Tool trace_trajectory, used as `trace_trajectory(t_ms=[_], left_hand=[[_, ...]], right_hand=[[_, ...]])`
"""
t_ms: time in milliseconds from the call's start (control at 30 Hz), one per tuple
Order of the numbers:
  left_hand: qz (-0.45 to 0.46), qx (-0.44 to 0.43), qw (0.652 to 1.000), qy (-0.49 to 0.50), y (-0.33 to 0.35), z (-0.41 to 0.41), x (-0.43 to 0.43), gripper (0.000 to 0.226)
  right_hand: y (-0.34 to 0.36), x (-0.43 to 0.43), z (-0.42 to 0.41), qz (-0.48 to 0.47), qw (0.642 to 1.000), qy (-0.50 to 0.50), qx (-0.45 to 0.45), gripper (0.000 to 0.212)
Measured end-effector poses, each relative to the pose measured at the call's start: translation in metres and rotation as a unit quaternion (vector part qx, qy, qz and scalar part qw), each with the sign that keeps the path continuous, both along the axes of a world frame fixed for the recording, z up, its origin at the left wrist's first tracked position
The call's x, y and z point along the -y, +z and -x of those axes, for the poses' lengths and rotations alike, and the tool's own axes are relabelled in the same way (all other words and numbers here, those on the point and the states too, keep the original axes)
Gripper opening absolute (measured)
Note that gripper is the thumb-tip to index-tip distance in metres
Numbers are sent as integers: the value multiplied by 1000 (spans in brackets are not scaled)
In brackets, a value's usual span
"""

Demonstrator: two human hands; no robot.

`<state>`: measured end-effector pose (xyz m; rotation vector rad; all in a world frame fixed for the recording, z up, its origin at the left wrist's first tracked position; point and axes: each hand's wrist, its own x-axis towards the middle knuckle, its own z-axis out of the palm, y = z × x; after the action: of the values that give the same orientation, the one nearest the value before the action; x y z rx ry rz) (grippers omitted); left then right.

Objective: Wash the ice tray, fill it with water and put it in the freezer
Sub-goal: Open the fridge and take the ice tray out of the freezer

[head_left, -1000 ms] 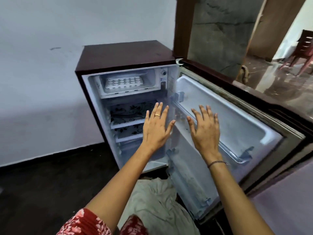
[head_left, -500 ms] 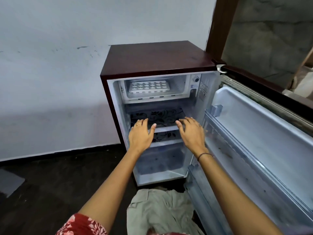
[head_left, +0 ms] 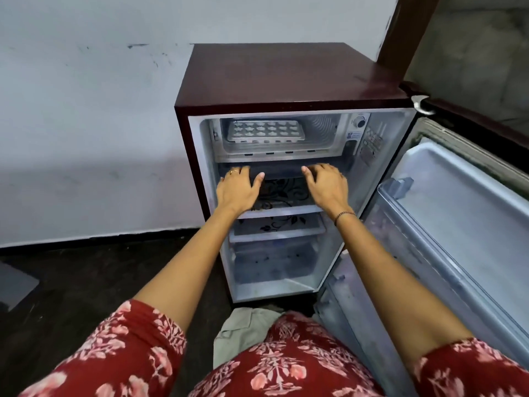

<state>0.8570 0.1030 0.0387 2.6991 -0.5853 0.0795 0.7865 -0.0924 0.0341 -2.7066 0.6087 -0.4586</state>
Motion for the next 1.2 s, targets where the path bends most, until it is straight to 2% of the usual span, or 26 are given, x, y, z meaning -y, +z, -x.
trace_trajectory(t_ms=[333,500,633,800,1033,1200], left_hand=[[9,20,999,41,13,-87,42,62],[-16,21,998,61,-4,-144,70,66],[-30,9,998,62,-18,-183,88,66],[-7,-20,995,97,-33,-215,97,73],[-2,18,987,158,-28,-251,103,66],[-47,46,979,192,-30,-260,114,59]], right_hand=[[-8,43,-96,-44,998,27,20,44],[-29,84,-165,-89,995,27,48,50],[-40,106,-209,-72,994,33,78,54],[-49,105,-246,-57,997,39,40,58],[-39,102,-288,-139,987,60,-50,81],[-42,113,-300,-126,989,67,-33,65]])
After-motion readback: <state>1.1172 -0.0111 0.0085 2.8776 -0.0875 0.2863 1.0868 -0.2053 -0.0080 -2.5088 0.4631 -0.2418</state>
